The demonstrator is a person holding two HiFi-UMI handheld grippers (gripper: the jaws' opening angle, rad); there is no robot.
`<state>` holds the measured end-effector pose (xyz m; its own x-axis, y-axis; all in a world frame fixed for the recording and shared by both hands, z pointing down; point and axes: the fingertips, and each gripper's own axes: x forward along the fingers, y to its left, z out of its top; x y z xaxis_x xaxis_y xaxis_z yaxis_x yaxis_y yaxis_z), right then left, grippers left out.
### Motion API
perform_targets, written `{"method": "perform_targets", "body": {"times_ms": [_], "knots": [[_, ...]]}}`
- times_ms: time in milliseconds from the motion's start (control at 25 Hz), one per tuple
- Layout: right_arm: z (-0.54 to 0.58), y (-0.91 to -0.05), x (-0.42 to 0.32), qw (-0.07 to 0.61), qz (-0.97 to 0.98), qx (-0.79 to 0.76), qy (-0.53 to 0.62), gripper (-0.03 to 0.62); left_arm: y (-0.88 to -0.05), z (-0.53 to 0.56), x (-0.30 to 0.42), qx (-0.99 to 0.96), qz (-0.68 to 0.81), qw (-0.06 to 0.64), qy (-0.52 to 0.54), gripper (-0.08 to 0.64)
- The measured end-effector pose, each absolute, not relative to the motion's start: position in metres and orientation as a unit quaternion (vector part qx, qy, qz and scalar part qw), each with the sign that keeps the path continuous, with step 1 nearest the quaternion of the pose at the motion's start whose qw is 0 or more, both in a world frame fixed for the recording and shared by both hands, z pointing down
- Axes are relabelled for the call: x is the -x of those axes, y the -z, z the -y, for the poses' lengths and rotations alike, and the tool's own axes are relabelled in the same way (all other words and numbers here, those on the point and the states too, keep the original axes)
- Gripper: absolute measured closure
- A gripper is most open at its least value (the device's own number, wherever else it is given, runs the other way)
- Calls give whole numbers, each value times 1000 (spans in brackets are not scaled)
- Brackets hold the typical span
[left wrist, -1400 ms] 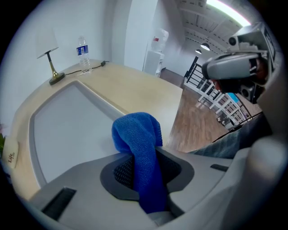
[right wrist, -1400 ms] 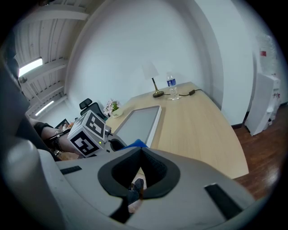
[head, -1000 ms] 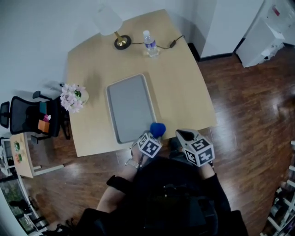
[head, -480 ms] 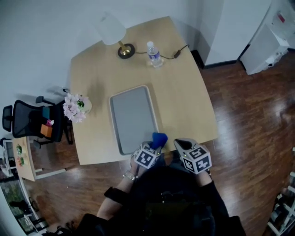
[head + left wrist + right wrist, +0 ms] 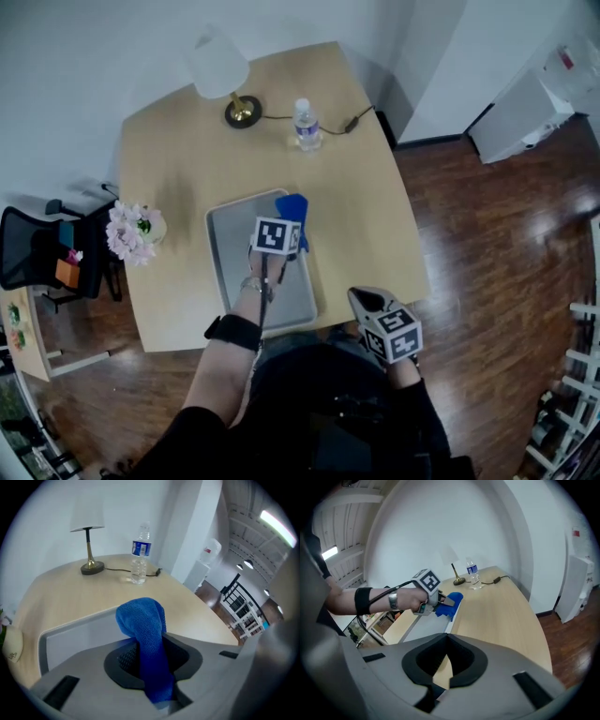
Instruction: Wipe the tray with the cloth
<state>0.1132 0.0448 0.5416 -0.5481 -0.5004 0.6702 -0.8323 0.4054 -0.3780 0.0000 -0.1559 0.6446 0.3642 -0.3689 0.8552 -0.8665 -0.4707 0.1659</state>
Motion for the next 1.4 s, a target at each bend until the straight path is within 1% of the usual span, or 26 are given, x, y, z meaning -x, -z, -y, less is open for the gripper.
{"method": "perform_targets", "body": {"times_ms": [120, 200, 360, 520, 720, 760, 880, 920, 1400], "knots": [[-31, -532, -108, 238, 807, -414, -346, 586, -644, 194, 6, -742, 437, 338, -380, 460], [-22, -526, -106, 238, 808, -414, -344, 586, -642, 217, 10, -735, 460, 332, -371, 459], [-14, -526, -103, 240, 808, -410, -349, 586, -654, 221, -14, -746, 436, 347, -364, 454], [-17, -536, -103, 244, 803, -404, -363, 586, -666, 212, 14, -706, 465, 307, -437, 451], [-20, -537, -103, 244, 805, -402, -362, 586, -666, 212, 18, -704, 470, 303, -437, 451], [-21, -536, -103, 243, 806, -401, -361, 586, -665, 210, 14, -710, 466, 310, -428, 451], [-22, -534, -105, 241, 809, -401, -357, 586, -665, 190, -23, -748, 415, 371, -361, 451], [-22, -534, -105, 240, 809, -401, -356, 586, -665, 183, -27, -752, 407, 380, -352, 451], [-44, -532, -105, 247, 824, -382, -338, 586, -670, 90, -32, -753, 388, 384, -368, 453]]}}
